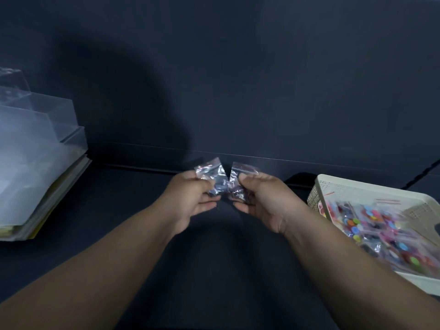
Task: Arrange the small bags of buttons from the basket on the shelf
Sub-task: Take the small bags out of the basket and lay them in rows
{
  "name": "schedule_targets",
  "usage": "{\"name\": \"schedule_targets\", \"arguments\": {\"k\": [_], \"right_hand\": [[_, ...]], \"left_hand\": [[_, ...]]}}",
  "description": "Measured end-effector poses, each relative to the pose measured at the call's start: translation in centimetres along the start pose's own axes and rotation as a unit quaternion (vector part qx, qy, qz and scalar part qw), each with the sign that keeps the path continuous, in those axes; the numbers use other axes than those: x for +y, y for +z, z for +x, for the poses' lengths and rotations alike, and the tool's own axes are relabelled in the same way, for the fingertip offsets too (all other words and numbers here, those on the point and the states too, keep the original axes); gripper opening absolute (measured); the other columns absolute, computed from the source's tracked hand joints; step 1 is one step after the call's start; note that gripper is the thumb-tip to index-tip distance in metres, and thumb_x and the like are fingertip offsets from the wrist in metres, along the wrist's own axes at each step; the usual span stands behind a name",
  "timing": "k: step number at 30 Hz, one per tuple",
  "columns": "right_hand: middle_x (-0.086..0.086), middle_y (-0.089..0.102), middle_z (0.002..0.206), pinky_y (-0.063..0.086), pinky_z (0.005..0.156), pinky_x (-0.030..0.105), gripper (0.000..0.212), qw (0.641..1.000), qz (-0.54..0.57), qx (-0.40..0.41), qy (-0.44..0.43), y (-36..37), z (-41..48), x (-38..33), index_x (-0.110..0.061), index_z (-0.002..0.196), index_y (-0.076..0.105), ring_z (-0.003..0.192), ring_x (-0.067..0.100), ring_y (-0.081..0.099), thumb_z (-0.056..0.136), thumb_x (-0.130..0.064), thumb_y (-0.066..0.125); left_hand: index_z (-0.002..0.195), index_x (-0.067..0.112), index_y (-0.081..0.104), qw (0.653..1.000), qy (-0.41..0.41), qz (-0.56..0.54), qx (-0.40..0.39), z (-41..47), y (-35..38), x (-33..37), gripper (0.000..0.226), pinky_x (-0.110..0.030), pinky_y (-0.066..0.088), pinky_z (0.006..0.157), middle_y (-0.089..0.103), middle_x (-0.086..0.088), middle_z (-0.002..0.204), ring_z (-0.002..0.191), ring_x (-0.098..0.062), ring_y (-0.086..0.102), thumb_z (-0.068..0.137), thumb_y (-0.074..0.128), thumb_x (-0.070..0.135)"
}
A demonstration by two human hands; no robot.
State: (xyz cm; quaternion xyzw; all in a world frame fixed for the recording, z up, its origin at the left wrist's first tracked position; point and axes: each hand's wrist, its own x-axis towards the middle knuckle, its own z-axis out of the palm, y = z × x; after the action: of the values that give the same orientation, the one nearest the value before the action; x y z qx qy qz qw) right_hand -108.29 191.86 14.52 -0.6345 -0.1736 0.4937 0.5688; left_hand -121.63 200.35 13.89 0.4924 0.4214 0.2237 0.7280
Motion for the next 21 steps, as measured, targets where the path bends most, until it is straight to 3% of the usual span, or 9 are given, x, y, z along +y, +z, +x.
{"name": "schedule_targets", "arguments": {"k": [6,10,13,17,19,21], "right_hand": [[-0.003,0.061,0.070,0.045,0.060,0.020,0.018,0.985,-0.152,0.075,0.001,-0.5,1.9,1.7,-0.017,0.080,0.062,0.063,0.010,0.055,0.094,-0.015,0.052],[-0.007,0.059,0.052,0.038,0.042,0.009,0.016,0.970,-0.213,0.108,-0.051,-0.3,2.8,2.5,-0.008,0.079,0.064,0.038,-0.004,0.049,0.092,-0.005,0.053],[-0.003,0.057,0.056,0.043,0.052,0.018,0.020,0.945,-0.282,0.148,-0.070,-0.3,3.9,3.1,-0.013,0.069,0.062,0.049,0.008,0.052,0.088,-0.009,0.056],[0.004,0.064,0.063,0.052,0.066,0.036,0.013,0.914,-0.365,0.164,-0.069,-0.6,5.0,3.4,-0.013,0.071,0.060,0.061,0.021,0.058,0.084,-0.017,0.060],[0.005,0.069,0.081,0.054,0.074,0.037,0.003,0.900,-0.396,0.162,-0.082,-0.4,4.9,3.3,-0.018,0.082,0.061,0.075,0.023,0.064,0.084,-0.020,0.062],[0.006,0.060,0.111,0.049,0.085,0.031,0.024,0.862,-0.464,0.175,-0.108,-0.3,4.5,3.5,-0.019,0.111,0.058,0.099,0.025,0.060,0.088,-0.023,0.060]], "left_hand": [[0.077,0.016,0.053,0.977,0.038,0.185,0.098,3.0,-4.6,0.6,0.017,-0.029,0.050,0.062,0.062,-0.013,0.087,0.072,-0.022,0.061,0.089,0.059,0.005],[0.077,0.020,0.055,0.948,0.051,0.293,0.111,4.6,-6.7,0.3,0.016,-0.032,0.049,0.068,0.064,-0.007,0.078,0.070,-0.024,0.059,0.081,0.066,0.008],[0.078,0.020,0.057,0.931,0.047,0.343,0.117,5.5,-7.3,-0.1,0.014,-0.030,0.047,0.068,0.064,-0.004,0.075,0.069,-0.022,0.057,0.079,0.068,0.011],[0.089,0.019,0.060,0.906,0.062,0.396,0.137,6.3,-7.9,-0.3,0.011,-0.031,0.046,0.075,0.064,-0.002,0.085,0.081,-0.022,0.059,0.080,0.064,0.014],[0.102,0.018,0.059,0.895,0.073,0.419,0.135,6.4,-8.2,-0.2,0.021,-0.030,0.043,0.074,0.064,0.000,0.091,0.086,-0.022,0.059,0.081,0.063,0.016],[0.116,0.015,0.053,0.875,0.081,0.457,0.139,6.4,-8.3,-0.4,0.040,-0.030,0.042,0.078,0.062,-0.005,0.107,0.098,-0.026,0.058,0.080,0.069,0.022]]}}
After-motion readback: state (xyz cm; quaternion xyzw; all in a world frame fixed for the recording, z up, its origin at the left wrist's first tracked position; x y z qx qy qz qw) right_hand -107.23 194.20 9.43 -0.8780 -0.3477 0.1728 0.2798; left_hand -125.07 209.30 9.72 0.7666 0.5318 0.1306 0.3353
